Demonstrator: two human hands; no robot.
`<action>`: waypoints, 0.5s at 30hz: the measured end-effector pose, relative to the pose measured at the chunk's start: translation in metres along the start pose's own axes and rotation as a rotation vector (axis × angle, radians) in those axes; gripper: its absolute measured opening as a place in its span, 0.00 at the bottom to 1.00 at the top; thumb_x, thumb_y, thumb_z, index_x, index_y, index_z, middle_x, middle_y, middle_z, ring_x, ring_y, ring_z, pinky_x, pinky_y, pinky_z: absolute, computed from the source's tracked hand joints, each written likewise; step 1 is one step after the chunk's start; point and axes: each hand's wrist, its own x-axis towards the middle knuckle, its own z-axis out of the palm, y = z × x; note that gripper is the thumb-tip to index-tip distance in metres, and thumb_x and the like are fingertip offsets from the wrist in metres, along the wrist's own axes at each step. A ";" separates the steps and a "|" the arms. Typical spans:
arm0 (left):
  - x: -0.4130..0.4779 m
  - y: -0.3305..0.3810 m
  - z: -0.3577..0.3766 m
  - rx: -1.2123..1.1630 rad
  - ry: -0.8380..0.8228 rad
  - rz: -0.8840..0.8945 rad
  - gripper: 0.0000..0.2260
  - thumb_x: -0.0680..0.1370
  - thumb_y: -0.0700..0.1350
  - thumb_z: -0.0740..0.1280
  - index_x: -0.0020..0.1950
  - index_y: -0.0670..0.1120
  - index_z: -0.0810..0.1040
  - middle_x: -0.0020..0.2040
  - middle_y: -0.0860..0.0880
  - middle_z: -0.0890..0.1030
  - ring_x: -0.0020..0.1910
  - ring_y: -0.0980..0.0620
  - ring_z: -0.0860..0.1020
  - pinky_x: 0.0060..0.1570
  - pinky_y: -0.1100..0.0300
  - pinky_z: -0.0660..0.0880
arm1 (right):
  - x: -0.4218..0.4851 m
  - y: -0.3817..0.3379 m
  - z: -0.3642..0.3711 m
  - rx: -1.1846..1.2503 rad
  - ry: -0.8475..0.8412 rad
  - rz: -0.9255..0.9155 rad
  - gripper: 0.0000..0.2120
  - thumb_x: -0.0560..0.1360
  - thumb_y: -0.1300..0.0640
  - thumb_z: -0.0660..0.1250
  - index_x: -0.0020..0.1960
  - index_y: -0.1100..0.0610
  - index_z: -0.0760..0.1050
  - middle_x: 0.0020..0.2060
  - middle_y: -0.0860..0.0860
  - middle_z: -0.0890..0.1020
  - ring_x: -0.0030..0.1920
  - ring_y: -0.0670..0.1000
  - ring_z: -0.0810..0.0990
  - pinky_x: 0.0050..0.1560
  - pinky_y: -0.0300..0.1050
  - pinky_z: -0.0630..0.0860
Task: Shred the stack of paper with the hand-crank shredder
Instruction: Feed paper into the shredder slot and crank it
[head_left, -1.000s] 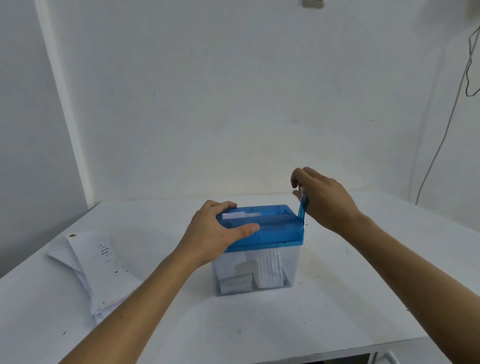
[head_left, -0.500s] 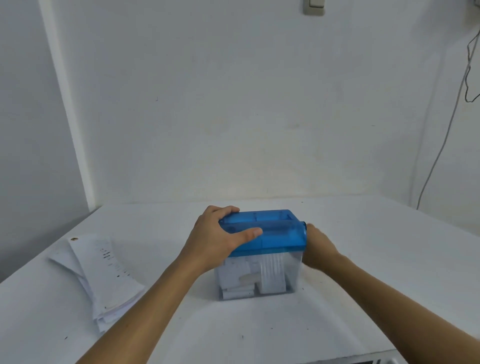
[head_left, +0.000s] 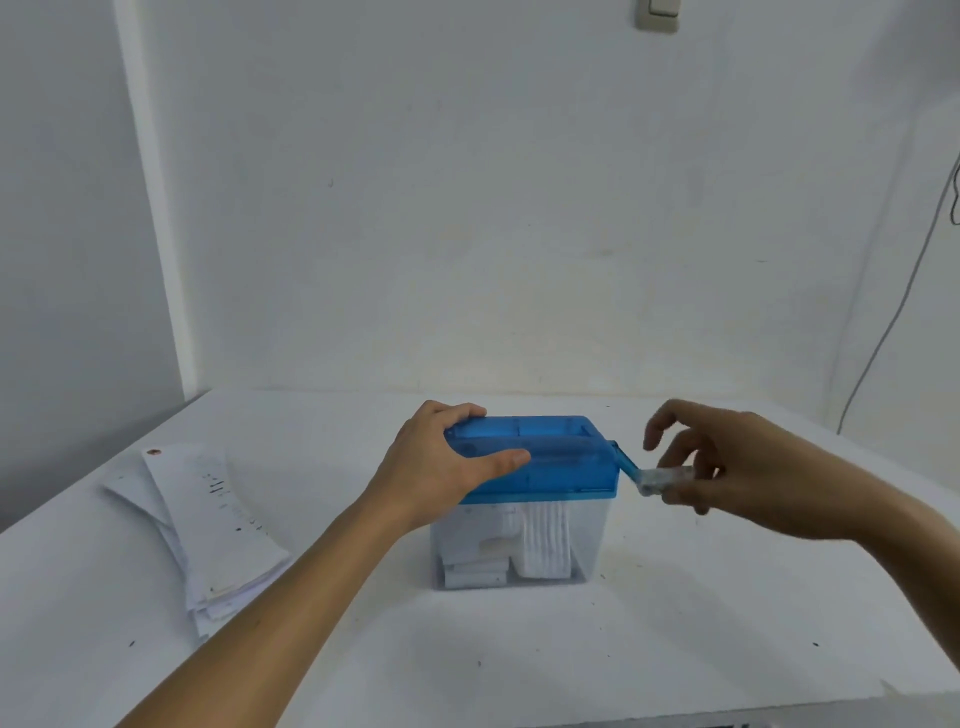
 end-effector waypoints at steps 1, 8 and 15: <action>0.000 0.000 -0.001 0.004 0.009 -0.005 0.35 0.65 0.67 0.77 0.68 0.56 0.75 0.60 0.61 0.73 0.60 0.61 0.74 0.56 0.67 0.71 | 0.003 0.005 0.000 0.033 0.012 -0.023 0.11 0.75 0.57 0.74 0.51 0.45 0.75 0.43 0.42 0.85 0.39 0.47 0.83 0.42 0.42 0.78; -0.001 0.008 -0.003 0.028 -0.097 -0.011 0.39 0.60 0.71 0.74 0.68 0.57 0.75 0.59 0.62 0.73 0.60 0.60 0.74 0.56 0.65 0.74 | 0.041 0.025 0.009 0.539 0.364 -0.031 0.10 0.80 0.51 0.67 0.53 0.56 0.81 0.42 0.55 0.84 0.39 0.52 0.80 0.43 0.47 0.79; -0.003 0.009 0.000 0.002 -0.081 0.001 0.39 0.59 0.71 0.72 0.67 0.57 0.76 0.59 0.61 0.73 0.59 0.64 0.73 0.50 0.69 0.72 | 0.101 0.040 0.056 0.445 0.248 0.299 0.08 0.83 0.53 0.63 0.57 0.55 0.76 0.49 0.54 0.83 0.46 0.53 0.84 0.48 0.49 0.84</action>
